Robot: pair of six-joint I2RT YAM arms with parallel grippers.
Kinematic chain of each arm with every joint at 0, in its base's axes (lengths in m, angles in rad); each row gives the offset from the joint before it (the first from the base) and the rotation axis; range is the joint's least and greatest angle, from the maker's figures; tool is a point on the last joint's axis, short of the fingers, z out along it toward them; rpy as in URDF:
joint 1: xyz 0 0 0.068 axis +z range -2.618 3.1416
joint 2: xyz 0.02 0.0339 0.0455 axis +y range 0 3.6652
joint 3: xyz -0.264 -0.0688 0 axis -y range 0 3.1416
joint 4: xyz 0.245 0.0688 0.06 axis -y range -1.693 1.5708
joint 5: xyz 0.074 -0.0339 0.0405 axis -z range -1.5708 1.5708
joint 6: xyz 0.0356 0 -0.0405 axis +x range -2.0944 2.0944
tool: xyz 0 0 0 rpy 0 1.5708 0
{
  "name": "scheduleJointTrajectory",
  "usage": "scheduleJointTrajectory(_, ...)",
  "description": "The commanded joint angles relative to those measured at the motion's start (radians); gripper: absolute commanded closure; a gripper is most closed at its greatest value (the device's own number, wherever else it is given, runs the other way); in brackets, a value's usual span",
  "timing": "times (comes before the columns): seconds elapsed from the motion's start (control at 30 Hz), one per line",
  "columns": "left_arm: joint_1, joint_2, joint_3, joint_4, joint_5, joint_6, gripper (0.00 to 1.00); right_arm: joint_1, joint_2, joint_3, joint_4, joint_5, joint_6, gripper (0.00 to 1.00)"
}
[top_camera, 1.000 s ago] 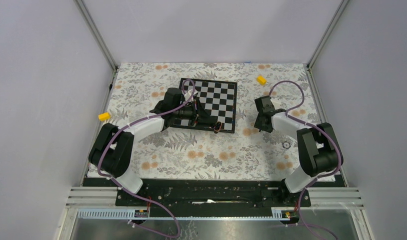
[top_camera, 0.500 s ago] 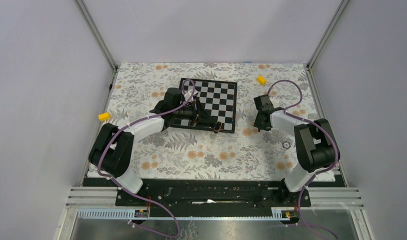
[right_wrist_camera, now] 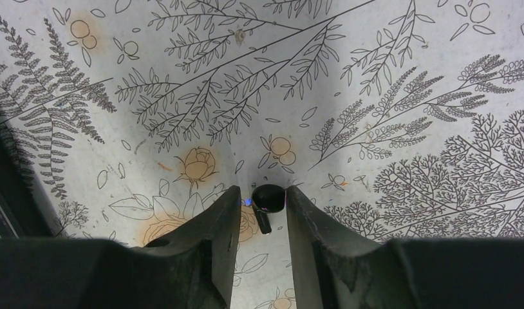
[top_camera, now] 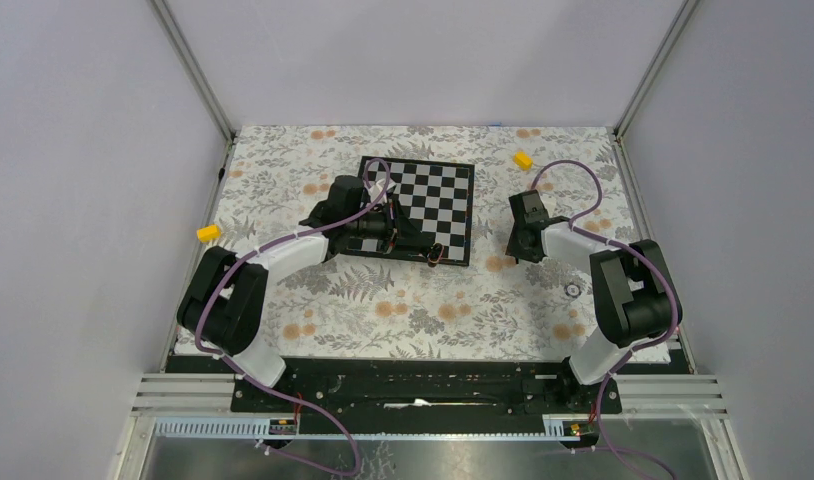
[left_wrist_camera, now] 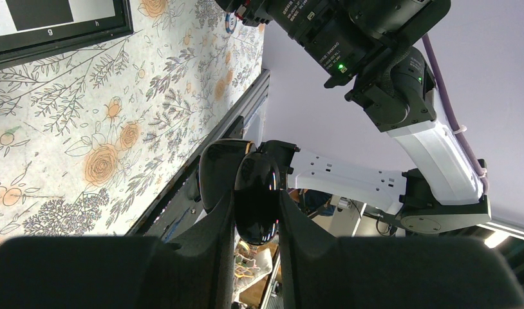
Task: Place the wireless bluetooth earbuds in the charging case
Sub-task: Pick up the left earbud from the center of the board.
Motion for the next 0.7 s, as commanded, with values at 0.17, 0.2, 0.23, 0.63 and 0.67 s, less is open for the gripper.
scheduleJointTrajectory(0.17,0.001,-0.033,0.034,0.020,0.002,0.016,1.00,-0.003,0.002,0.002,-0.052,-0.021,-0.075,0.62)
scheduleJointTrajectory(0.2,0.001,-0.032,0.036,0.020,0.002,0.016,1.00,-0.003,0.002,0.002,-0.052,-0.021,-0.076,0.62)
scheduleJointTrajectory(0.23,0.001,-0.030,0.036,0.020,0.003,0.015,1.00,-0.003,0.004,0.004,-0.050,-0.021,-0.078,0.63)
scheduleJointTrajectory(0.63,0.001,-0.031,0.040,0.020,0.002,0.014,1.00,-0.003,-0.043,0.002,-0.040,-0.060,-0.096,0.76)
scheduleJointTrajectory(0.67,0.001,-0.033,0.040,0.020,0.002,0.014,1.00,-0.003,-0.056,0.000,-0.039,-0.065,-0.095,0.76)
